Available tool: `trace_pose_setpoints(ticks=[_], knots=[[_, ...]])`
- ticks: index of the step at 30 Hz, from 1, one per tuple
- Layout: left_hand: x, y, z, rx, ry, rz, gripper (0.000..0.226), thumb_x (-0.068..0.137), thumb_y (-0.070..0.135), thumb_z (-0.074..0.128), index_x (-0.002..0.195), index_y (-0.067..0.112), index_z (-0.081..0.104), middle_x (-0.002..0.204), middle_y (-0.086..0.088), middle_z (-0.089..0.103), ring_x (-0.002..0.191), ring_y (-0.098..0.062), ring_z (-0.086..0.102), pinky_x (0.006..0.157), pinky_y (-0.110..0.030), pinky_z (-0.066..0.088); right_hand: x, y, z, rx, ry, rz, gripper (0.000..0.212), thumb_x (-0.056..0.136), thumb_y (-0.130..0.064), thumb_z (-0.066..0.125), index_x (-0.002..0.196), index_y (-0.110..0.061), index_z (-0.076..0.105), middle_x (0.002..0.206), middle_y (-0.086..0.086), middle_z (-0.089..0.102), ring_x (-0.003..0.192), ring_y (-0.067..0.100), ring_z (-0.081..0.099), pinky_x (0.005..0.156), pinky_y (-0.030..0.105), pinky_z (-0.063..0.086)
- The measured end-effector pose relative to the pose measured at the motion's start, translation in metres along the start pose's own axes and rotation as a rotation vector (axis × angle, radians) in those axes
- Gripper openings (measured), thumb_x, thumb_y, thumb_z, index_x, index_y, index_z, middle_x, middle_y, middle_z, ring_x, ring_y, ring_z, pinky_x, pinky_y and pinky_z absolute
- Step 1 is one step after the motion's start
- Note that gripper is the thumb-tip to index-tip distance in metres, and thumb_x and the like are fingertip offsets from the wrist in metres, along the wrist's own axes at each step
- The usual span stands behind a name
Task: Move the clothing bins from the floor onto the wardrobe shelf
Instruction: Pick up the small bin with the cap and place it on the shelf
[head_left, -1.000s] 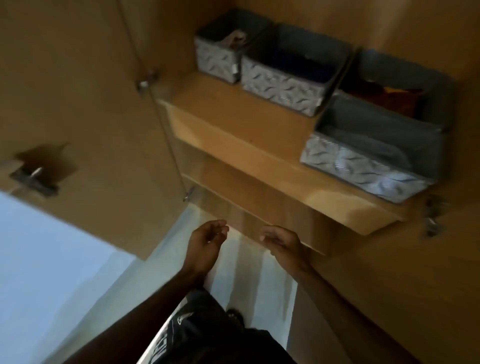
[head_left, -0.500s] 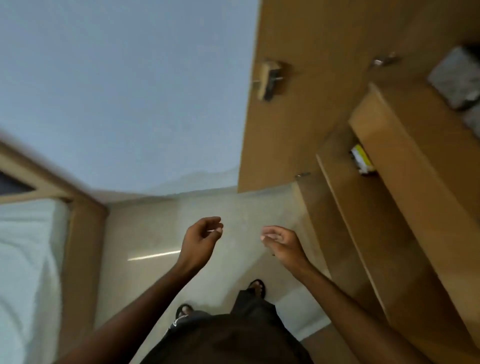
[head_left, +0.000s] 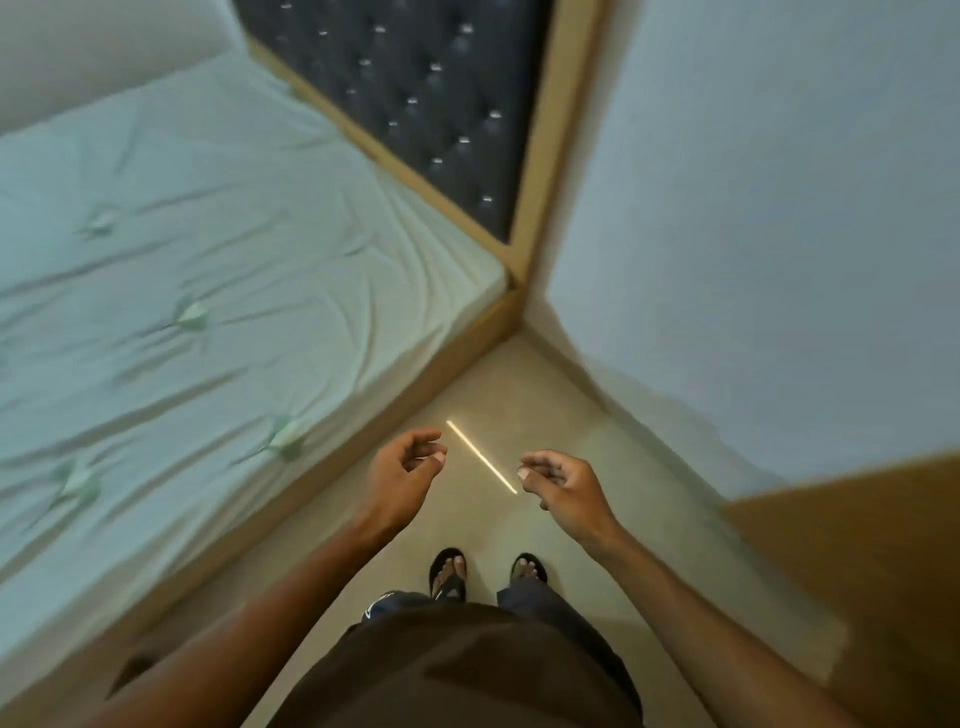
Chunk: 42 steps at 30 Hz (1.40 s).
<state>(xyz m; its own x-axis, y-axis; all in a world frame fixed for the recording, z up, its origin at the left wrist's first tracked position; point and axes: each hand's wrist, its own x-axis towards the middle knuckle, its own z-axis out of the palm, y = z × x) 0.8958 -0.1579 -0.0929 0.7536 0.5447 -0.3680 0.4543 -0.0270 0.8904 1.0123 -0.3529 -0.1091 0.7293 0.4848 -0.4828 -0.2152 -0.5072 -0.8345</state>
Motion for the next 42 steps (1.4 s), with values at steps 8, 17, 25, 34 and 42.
trace_pose_setpoints(ticks=[8,17,25,34,42], knots=[[-0.058,-0.071,-0.108,-0.215,0.465,-0.216,0.026,0.090,0.015,0.064,0.115,0.023,0.062,0.103,0.004,0.070,0.097,-0.009,0.066,0.083,-0.019,0.051,0.050,-0.062,0.145,-0.294,-0.478,-0.118,0.024,0.087,-0.027,0.068,0.109,-0.020,0.069,0.099,-0.002,0.072,0.092,0.010,0.068,0.068,0.018,0.049],[-0.140,-0.139,-0.177,-0.422,0.879,-0.420,0.029,0.091,0.015,0.063,0.119,0.017,0.063,0.106,0.001,0.070,0.098,-0.011,0.066,0.080,-0.018,0.050,0.037,-0.099,0.305,-0.529,-0.911,-0.229,0.027,0.089,-0.027,0.066,0.115,-0.018,0.067,0.105,-0.004,0.070,0.095,0.006,0.066,0.068,0.015,0.046],[-0.247,-0.252,-0.286,-0.597,1.095,-0.559,0.022,0.091,0.015,0.062,0.112,0.020,0.066,0.103,-0.001,0.071,0.098,-0.016,0.066,0.088,-0.036,0.055,-0.043,-0.078,0.500,-0.705,-1.107,-0.255,0.029,0.089,-0.027,0.066,0.116,-0.016,0.067,0.107,0.000,0.071,0.092,0.007,0.066,0.068,0.016,0.046],[-0.285,-0.383,-0.393,-0.464,0.958,-0.774,0.021,0.089,0.021,0.062,0.109,0.025,0.064,0.102,0.004,0.068,0.097,-0.014,0.065,0.086,-0.031,0.053,-0.075,-0.023,0.661,-0.826,-1.093,-0.175,0.028,0.089,-0.025,0.066,0.115,-0.014,0.067,0.106,0.000,0.071,0.096,0.010,0.066,0.087,0.030,0.055],[-0.222,-0.566,-0.401,-0.384,0.733,-1.068,0.036,0.091,0.026,0.061,0.126,0.018,0.057,0.113,0.002,0.062,0.098,-0.013,0.057,0.086,-0.027,0.046,-0.003,0.146,0.779,-1.040,-1.126,0.001,0.038,0.082,-0.040,0.063,0.115,-0.020,0.066,0.106,-0.003,0.071,0.098,0.011,0.065,0.094,0.033,0.052]])
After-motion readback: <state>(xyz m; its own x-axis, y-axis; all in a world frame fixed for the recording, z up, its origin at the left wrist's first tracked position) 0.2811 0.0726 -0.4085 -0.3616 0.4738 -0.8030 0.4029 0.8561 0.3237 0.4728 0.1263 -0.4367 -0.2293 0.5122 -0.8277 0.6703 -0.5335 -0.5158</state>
